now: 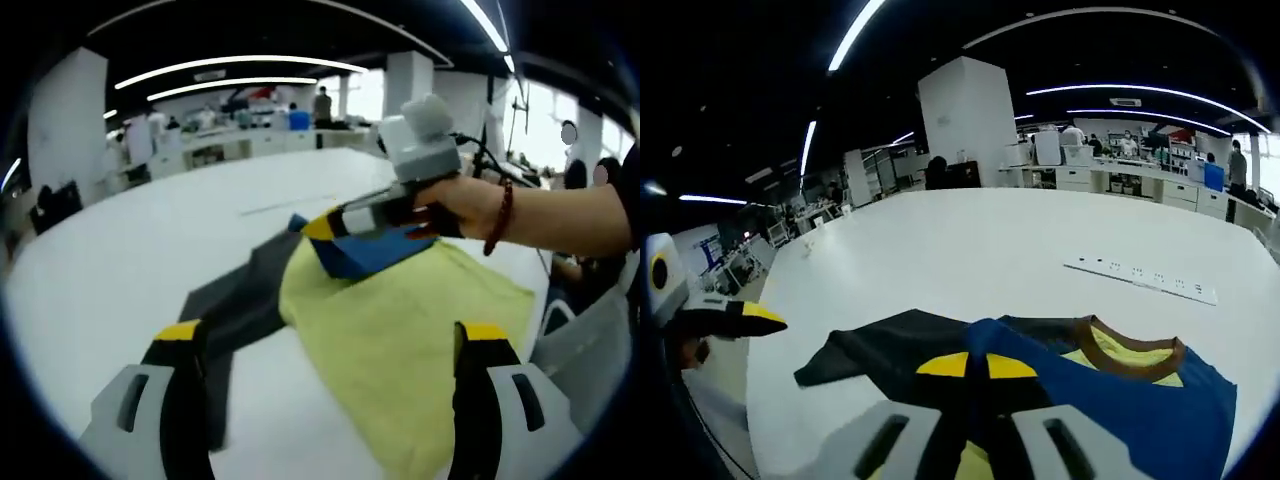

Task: Fold the garment on the visible template until the final outline fits inside the template.

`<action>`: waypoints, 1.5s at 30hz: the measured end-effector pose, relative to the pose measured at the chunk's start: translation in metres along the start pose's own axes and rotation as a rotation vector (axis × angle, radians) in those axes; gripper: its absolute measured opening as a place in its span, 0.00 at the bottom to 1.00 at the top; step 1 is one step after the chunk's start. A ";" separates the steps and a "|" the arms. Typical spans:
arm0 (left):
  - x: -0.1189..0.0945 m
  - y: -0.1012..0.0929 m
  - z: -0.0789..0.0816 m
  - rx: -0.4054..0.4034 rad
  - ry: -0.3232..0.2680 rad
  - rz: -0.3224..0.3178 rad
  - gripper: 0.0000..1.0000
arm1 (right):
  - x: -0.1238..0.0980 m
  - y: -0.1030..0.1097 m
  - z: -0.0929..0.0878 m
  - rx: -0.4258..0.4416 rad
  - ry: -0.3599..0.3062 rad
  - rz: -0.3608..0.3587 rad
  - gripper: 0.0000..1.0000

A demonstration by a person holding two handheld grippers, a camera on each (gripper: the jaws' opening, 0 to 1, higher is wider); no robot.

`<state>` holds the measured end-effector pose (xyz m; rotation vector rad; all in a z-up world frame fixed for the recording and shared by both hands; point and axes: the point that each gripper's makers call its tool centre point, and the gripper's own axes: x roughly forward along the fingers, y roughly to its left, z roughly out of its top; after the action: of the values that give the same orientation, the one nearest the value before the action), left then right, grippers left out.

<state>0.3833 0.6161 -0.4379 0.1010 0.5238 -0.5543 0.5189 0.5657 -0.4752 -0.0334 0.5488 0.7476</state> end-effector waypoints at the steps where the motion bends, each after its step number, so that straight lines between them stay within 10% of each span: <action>1: 0.000 0.000 -0.001 -0.002 0.003 0.000 0.99 | 0.002 0.000 -0.003 -0.003 0.008 0.000 0.00; 13: -0.003 0.006 -0.003 -0.013 -0.001 0.013 0.99 | 0.025 0.007 -0.038 0.048 0.102 0.011 0.05; 29: -0.007 0.003 0.006 0.000 -0.010 0.022 0.99 | 0.001 0.005 -0.006 -0.001 0.029 0.021 0.67; 45: -0.008 -0.001 0.013 0.015 -0.024 0.030 0.99 | -0.061 -0.067 -0.013 -0.122 0.041 -0.111 0.78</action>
<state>0.3831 0.6160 -0.4226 0.1162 0.4944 -0.5295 0.5206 0.4743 -0.4674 -0.1918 0.5354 0.6721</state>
